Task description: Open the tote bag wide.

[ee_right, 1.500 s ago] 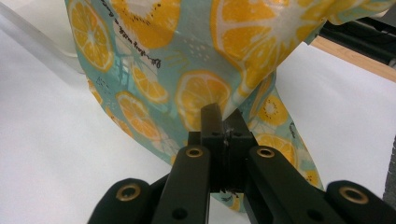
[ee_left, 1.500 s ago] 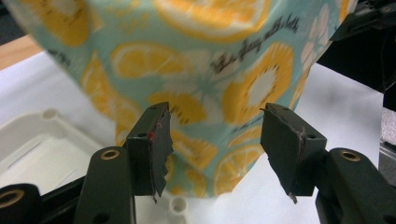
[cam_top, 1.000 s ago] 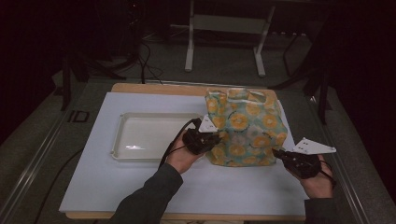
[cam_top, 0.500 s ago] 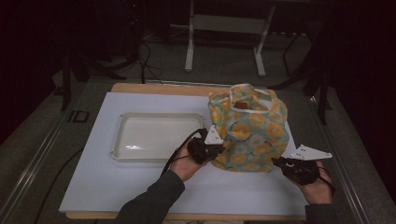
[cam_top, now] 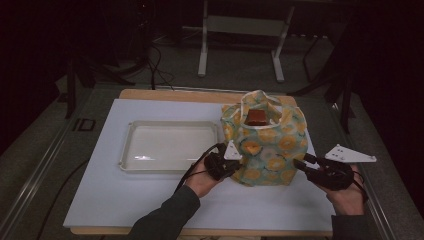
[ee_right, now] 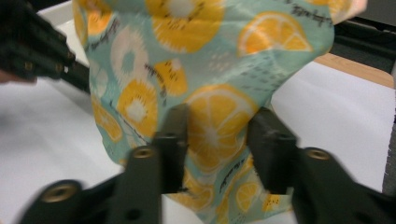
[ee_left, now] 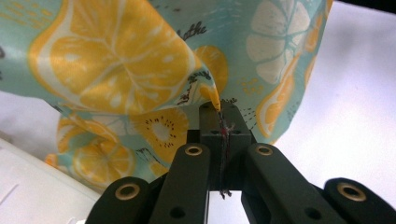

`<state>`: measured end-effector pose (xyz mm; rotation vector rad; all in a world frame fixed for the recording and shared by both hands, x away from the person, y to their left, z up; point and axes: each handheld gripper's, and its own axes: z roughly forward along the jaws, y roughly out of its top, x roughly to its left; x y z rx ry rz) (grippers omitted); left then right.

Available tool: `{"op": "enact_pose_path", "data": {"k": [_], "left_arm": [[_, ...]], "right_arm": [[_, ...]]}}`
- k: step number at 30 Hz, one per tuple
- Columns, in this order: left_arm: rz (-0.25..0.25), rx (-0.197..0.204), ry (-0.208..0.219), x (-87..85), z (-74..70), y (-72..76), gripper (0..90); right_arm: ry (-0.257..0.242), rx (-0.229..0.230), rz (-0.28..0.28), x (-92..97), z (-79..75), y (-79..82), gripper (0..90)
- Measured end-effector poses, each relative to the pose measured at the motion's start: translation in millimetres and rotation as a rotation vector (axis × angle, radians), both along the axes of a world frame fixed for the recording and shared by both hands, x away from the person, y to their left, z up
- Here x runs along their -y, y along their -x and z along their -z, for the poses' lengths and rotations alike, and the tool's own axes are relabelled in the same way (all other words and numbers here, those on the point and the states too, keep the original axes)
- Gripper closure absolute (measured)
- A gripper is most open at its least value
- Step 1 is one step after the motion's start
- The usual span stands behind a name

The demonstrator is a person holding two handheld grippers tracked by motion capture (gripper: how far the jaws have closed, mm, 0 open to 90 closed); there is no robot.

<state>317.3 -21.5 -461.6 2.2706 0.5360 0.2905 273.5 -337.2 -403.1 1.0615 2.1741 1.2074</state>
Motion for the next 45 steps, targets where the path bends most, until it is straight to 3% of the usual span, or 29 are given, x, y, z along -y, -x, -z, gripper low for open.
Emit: {"op": "enact_pose_path", "data": {"k": [3, 5, 9, 11, 12, 15, 20, 26, 30, 39, 45], "left_arm": [[0.004, -0.008, -0.003, -0.9, 1.5, -0.2, 89.1], [0.004, -0.015, 0.002, -1.8, 2.1, -0.5, 89.0], [-0.02, -0.065, 0.054, -15.0, -2.5, -2.1, 82.9], [-0.02, -0.065, 0.054, -15.0, -2.5, -2.1, 80.4], [-0.043, -0.08, 0.105, -25.5, -11.5, -2.8, 75.1], [-0.06, -0.082, 0.136, -36.8, -21.1, -3.8, 67.1], [-0.103, -0.042, 0.185, -49.6, -36.7, -4.6, 59.0], [-0.114, 0.005, 0.246, -54.2, -62.7, -6.4, 56.1], [-0.114, 0.029, 0.242, -50.4, -72.1, -7.7, 54.5], [-0.097, 0.086, 0.183, -13.9, -85.7, -9.5, 51.5], [-0.094, 0.101, 0.164, -3.6, -87.8, -9.0, 59.0]], "right_arm": [[0.005, 0.002, -0.008, -2.2, 4.9, 1.3, 86.6], [0.005, 0.002, -0.008, -2.2, 4.9, 1.3, 86.6], [0.027, -0.025, -0.032, -0.4, 17.2, 4.9, 89.6], [0.032, -0.035, -0.035, -0.2, 19.5, 5.4, 89.6], [0.045, -0.043, -0.037, 0.6, 23.9, 6.1, 89.6], [0.046, -0.054, -0.038, 1.6, 29.5, 6.4, 89.6], [0.051, -0.065, -0.041, 0.0, 33.5, 6.3, 89.6], [0.06, -0.065, -0.048, -2.5, 32.6, 5.9, 89.6], [0.062, -0.061, -0.055, -3.4, 32.1, 5.7, 89.5], [0.072, -0.056, -0.088, -10.8, 28.8, 6.7, 89.3], [0.097, -0.058, -0.1, -14.4, 30.5, 6.1, 89.2]]}}
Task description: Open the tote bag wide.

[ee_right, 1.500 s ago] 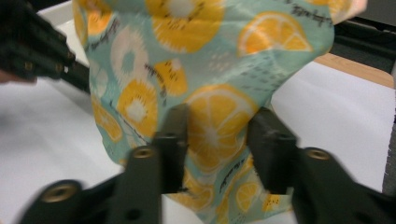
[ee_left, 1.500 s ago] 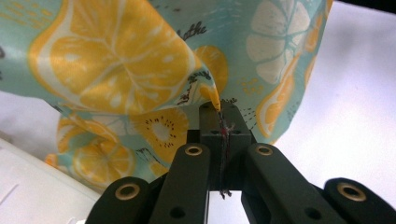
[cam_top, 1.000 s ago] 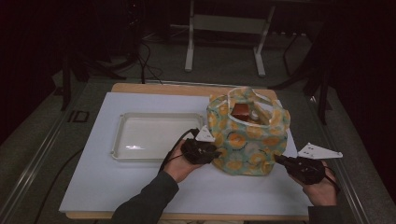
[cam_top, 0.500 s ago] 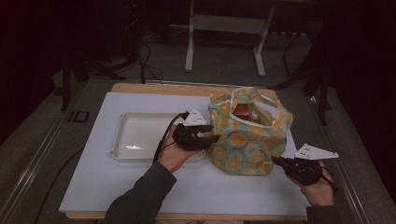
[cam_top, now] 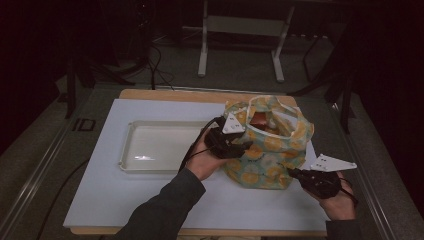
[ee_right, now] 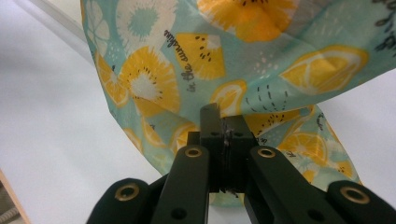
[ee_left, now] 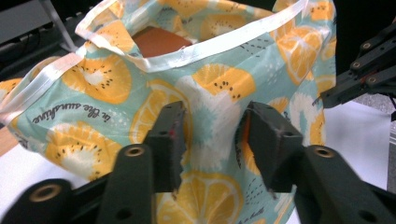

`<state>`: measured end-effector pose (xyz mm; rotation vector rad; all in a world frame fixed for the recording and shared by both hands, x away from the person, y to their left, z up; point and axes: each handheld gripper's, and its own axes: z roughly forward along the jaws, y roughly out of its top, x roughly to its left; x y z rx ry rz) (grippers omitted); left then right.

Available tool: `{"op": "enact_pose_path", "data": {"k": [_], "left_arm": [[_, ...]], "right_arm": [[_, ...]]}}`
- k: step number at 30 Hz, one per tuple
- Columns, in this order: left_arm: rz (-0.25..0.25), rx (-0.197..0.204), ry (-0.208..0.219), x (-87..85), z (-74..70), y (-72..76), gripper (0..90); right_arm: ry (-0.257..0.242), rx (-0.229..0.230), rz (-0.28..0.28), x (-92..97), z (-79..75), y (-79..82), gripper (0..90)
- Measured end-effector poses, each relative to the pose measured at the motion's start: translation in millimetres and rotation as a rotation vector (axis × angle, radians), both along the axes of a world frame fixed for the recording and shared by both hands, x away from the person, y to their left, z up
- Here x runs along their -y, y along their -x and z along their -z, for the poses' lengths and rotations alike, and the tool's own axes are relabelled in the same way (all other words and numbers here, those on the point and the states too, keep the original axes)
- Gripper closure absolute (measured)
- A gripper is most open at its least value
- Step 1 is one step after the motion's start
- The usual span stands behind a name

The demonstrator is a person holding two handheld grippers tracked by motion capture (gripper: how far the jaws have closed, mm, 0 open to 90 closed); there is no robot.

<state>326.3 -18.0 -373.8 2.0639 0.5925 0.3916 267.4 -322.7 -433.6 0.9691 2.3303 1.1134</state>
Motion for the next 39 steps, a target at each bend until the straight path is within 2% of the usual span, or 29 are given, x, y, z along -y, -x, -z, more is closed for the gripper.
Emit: {"op": "enact_pose_path", "data": {"k": [4, 9, 12, 15, 18, 20, 22, 25, 28, 32, 34, 39], "left_arm": [[-0.004, 0.028, 0.008, -0.7, -3.1, 3.3, 70.7], [0.0, 0.066, 0.051, -9.3, -12.8, 10.5, 84.1], [0.024, 0.068, 0.051, -9.2, -15.6, 14.9, 88.7], [0.012, 0.078, 0.032, -7.3, -16.5, 14.2, 88.5], [-0.02, 0.058, 0.036, -6.3, -16.6, 8.1, 77.3], [-0.029, 0.046, 0.039, -4.9, -16.4, 5.0, 66.1], [-0.055, 0.052, 0.03, -2.8, -16.9, 4.1, 56.9], [-0.078, 0.026, 0.043, 1.7, -17.6, 0.2, 43.3], [-0.085, -0.027, 0.072, 6.4, -18.0, -5.5, 39.1], [-0.105, -0.081, 0.076, 14.4, -14.4, -12.4, 38.4], [-0.11, -0.117, 0.07, 17.6, -12.1, -16.1, 42.2], [-0.105, -0.127, 0.062, 20.2, -13.1, -15.4, 66.5]], "right_arm": [[-0.005, 0.0, 0.006, -0.5, 1.3, -0.5, 89.2], [-0.004, 0.002, 0.006, -1.2, 2.1, -1.1, 89.0], [-0.009, 0.001, 0.01, -2.8, 1.8, -1.6, 88.9], [-0.009, 0.0, 0.009, -4.7, 2.1, -2.1, 88.9], [-0.008, 0.0, 0.004, -5.5, 2.8, -2.0, 88.9], [-0.008, -0.001, 0.003, -4.9, 3.1, -1.9, 88.9], [-0.01, -0.002, 0.005, -4.2, 3.6, -1.9, 89.0], [-0.009, -0.002, 0.003, -4.0, 4.2, -1.9, 88.9], [-0.01, -0.002, -0.001, -4.6, 4.6, -1.9, 88.6], [-0.01, -0.006, 0.0, -5.5, 5.3, -2.0, 87.8], [-0.013, -0.005, 0.0, -5.6, 5.6, -2.0, 87.4], [-0.015, -0.004, 0.002, -4.2, 5.9, -1.9, 87.0]]}}
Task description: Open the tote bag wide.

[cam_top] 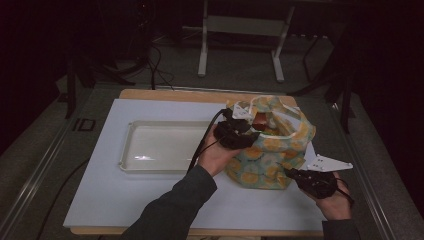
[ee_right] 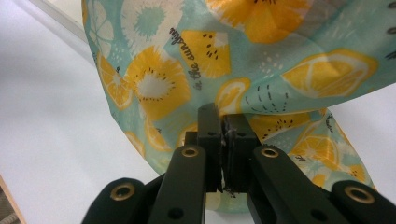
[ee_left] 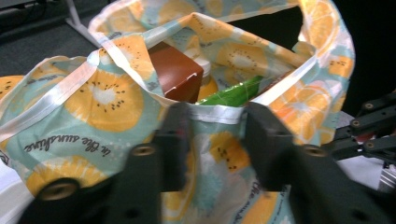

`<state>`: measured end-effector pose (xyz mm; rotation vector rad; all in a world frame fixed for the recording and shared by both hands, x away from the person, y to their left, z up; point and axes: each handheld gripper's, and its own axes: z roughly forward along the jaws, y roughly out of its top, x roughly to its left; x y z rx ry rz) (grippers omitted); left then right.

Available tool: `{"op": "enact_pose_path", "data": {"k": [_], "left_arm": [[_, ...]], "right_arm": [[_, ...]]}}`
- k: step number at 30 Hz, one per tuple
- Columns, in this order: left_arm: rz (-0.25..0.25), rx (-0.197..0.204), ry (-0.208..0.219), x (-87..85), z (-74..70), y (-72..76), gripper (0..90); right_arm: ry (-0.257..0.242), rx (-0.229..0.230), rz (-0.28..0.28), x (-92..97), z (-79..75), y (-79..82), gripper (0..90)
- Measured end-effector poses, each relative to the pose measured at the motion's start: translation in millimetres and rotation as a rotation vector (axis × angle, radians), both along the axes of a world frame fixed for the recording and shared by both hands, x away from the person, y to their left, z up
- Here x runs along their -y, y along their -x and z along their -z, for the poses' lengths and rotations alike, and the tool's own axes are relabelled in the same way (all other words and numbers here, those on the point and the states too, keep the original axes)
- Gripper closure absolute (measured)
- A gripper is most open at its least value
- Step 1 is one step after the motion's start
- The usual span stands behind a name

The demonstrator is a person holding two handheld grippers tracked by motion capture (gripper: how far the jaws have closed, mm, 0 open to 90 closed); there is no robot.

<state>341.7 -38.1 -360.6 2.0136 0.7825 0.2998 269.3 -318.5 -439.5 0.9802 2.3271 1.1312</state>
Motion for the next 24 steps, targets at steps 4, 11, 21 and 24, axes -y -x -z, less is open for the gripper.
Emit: {"op": "enact_pose_path", "data": {"k": [4, 11, 21, 24], "left_arm": [[0.016, 0.009, -0.007, -0.6, -0.7, 2.1, 81.2], [0.041, 0.061, 0.035, -6.1, -9.5, 15.6, 88.0], [0.125, 0.113, 0.067, -10.3, -16.3, 47.1, 88.0], [0.13, 0.113, 0.065, -10.5, -14.5, 49.6, 88.0]], "right_arm": [[-0.002, 0.002, 0.003, 0.5, -0.5, 0.3, 87.0], [-0.006, 0.007, 0.009, 0.5, -1.0, -0.6, 86.1], [-0.01, -0.006, 0.027, 0.9, 3.0, -1.8, 86.3], [-0.01, -0.012, 0.032, 1.8, 4.6, -2.7, 86.7]]}}
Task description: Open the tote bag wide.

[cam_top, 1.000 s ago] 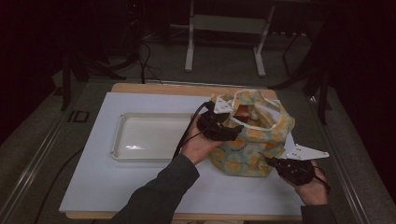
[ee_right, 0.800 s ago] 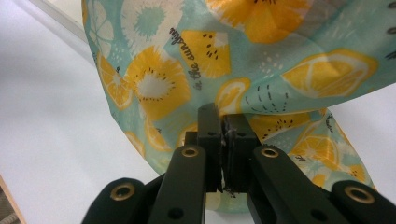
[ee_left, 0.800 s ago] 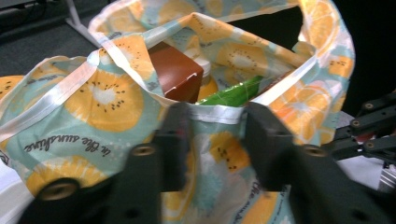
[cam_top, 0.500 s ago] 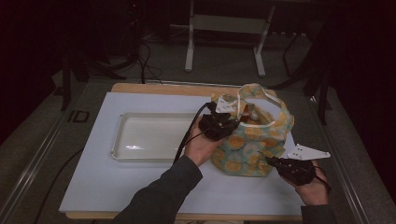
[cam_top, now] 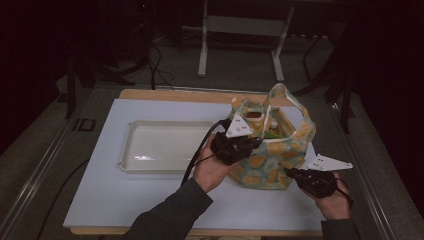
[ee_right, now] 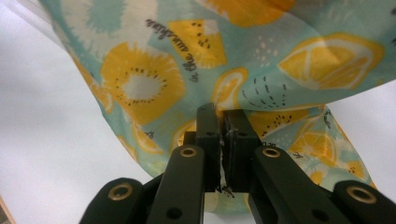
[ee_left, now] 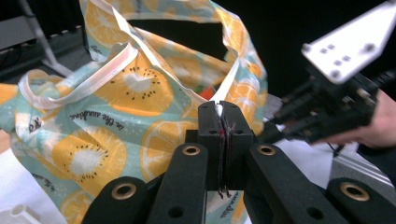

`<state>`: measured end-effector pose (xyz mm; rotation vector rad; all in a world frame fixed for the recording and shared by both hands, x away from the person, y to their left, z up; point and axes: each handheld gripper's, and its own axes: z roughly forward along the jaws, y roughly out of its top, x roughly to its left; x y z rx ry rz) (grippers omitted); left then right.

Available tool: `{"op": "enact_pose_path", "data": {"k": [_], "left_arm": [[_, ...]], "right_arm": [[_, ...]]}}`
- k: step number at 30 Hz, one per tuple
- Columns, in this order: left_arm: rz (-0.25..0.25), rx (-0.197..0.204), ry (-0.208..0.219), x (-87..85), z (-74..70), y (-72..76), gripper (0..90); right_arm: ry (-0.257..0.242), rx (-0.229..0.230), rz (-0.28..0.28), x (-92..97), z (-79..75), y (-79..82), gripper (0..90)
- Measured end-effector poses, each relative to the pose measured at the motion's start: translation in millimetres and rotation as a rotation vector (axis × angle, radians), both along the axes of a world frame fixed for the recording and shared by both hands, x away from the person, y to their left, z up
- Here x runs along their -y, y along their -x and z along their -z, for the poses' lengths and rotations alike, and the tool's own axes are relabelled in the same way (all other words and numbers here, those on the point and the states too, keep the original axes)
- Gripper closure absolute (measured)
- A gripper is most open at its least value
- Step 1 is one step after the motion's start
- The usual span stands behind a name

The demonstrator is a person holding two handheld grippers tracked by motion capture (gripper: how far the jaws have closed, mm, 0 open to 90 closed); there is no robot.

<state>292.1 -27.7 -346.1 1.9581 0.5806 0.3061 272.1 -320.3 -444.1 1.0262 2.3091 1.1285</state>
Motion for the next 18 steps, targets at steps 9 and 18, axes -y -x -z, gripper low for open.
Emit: {"op": "enact_pose_path", "data": {"k": [9, 18], "left_arm": [[0.019, -0.033, -0.096, 2.0, 44.8, -2.0, 88.0], [-0.003, -0.07, -0.152, 2.7, 78.2, -11.7, 88.0]], "right_arm": [[0.001, -0.028, 0.028, 2.0, 8.3, -5.3, 89.2], [0.012, -0.032, 0.044, 6.3, 5.6, -2.0, 78.1]]}}
